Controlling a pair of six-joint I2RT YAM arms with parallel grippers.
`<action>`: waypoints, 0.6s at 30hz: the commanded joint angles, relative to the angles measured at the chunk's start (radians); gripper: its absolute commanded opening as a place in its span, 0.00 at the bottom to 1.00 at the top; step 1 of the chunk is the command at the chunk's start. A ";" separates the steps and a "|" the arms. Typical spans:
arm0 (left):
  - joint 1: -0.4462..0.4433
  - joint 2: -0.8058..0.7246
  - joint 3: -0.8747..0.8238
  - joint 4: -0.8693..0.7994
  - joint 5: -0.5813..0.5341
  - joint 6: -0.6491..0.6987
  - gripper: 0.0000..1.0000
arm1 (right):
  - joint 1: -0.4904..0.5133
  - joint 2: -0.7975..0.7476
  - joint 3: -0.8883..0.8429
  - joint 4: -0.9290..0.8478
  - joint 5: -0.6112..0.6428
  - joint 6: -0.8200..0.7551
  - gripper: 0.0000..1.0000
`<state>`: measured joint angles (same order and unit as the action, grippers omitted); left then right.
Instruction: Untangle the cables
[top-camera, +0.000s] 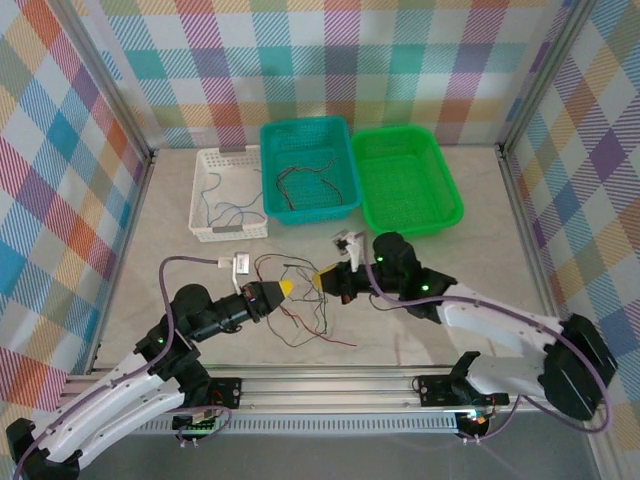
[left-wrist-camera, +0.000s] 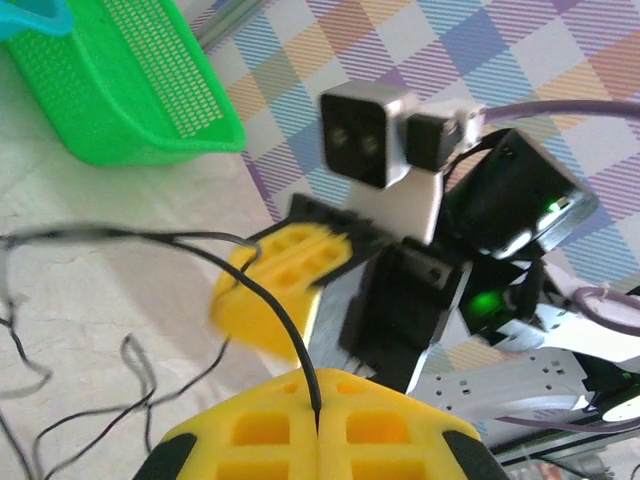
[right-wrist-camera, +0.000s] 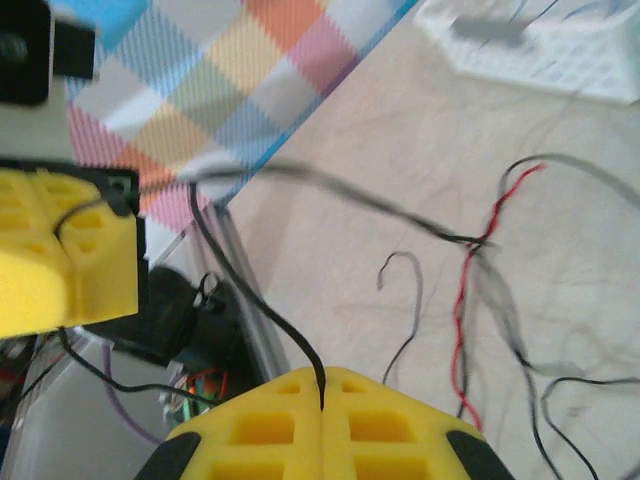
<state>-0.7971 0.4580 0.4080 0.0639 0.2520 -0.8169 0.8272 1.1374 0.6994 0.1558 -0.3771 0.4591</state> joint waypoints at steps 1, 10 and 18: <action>-0.004 -0.037 0.063 -0.144 -0.025 0.074 0.00 | -0.077 -0.119 -0.046 -0.128 0.120 0.005 0.00; 0.007 -0.095 0.194 -0.476 -0.141 0.167 0.00 | -0.404 -0.370 -0.027 -0.463 0.185 0.051 0.00; 0.014 -0.117 0.323 -0.720 -0.290 0.247 0.00 | -0.694 -0.430 0.037 -0.663 0.153 0.095 0.00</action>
<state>-0.7902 0.3584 0.6827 -0.5251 0.0494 -0.6277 0.1932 0.7284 0.6979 -0.3996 -0.2173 0.5232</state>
